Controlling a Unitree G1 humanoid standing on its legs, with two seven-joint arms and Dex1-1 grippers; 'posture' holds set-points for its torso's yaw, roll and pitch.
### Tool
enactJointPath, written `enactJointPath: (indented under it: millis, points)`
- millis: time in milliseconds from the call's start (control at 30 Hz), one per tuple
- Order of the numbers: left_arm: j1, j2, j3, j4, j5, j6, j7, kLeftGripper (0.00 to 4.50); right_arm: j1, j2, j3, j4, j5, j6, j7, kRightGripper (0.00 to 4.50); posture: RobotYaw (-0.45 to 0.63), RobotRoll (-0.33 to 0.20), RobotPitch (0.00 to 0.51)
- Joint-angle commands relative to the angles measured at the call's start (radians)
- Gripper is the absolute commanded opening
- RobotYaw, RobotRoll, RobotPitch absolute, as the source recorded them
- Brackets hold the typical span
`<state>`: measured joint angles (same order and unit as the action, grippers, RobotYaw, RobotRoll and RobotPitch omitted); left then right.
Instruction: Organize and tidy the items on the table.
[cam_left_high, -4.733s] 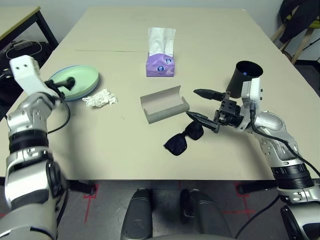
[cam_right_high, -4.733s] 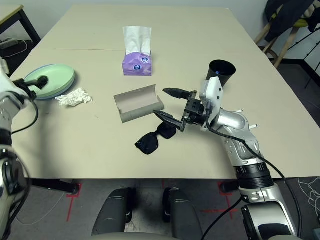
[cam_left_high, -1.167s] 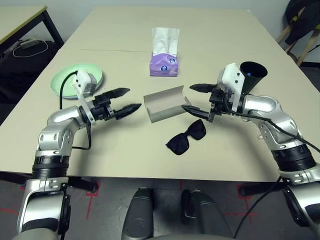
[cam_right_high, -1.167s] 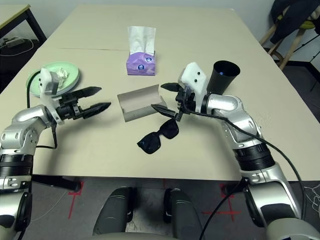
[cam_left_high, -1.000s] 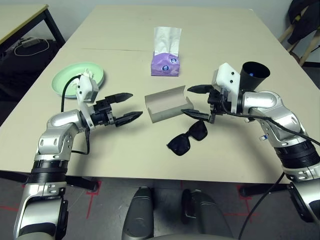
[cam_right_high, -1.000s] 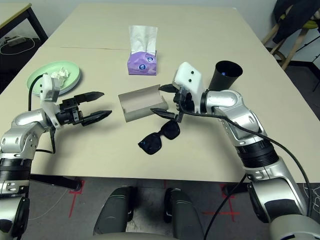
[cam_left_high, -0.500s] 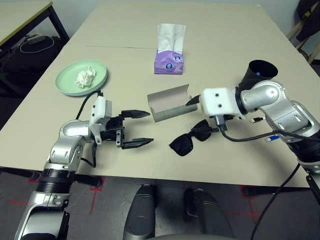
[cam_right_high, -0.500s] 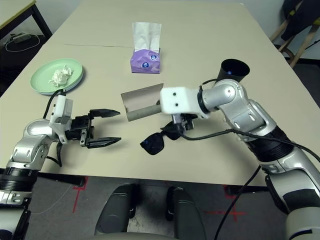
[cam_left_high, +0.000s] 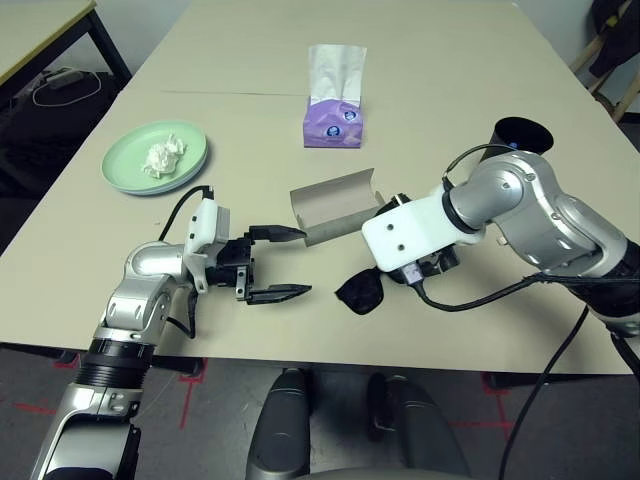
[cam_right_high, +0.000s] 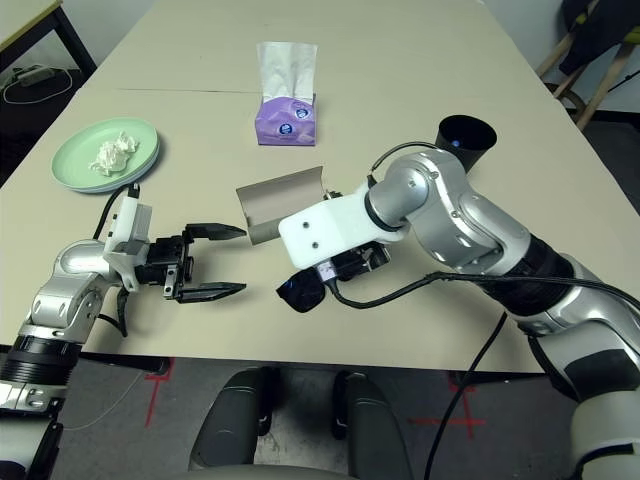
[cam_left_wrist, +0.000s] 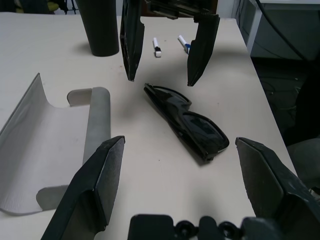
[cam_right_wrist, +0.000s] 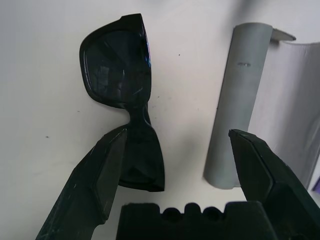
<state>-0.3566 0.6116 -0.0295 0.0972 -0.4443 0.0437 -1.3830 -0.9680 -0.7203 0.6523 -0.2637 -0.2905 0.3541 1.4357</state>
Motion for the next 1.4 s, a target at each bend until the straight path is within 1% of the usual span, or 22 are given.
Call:
enactJointPath:
  millis: [33,300,433,800,1100,1400]
  points:
    - [0.017,0.003,-0.009,-0.023,0.003,-0.002,-0.001,4.49,0.001,0.009,0.022,0.002,-0.026,-0.040,0.022,4.50,0.20,0.000,0.187]
    - [0.024,0.005,-0.011,-0.033,0.004,-0.006,-0.003,4.49,0.045,0.009,0.027,-0.017,-0.073,-0.136,0.037,4.50,0.21,0.000,0.187]
    - [0.030,0.003,-0.014,-0.040,0.012,-0.032,-0.007,4.49,0.061,0.016,0.026,-0.003,-0.097,-0.170,0.035,4.50,0.21,0.000,0.187]
    - [0.052,0.003,-0.022,-0.064,0.010,-0.063,-0.012,4.49,0.096,0.074,0.030,0.025,-0.162,-0.198,0.025,4.50,0.22,0.000,0.182]
    - [0.068,0.009,-0.022,-0.081,0.009,-0.059,-0.006,4.49,0.099,0.108,0.034,0.052,-0.188,-0.232,0.025,4.50,0.23,0.000,0.184]
    - [0.071,0.007,-0.022,-0.084,0.012,-0.060,0.001,4.49,0.097,0.119,0.031,0.072,-0.200,-0.265,0.036,4.50,0.24,0.000,0.184]
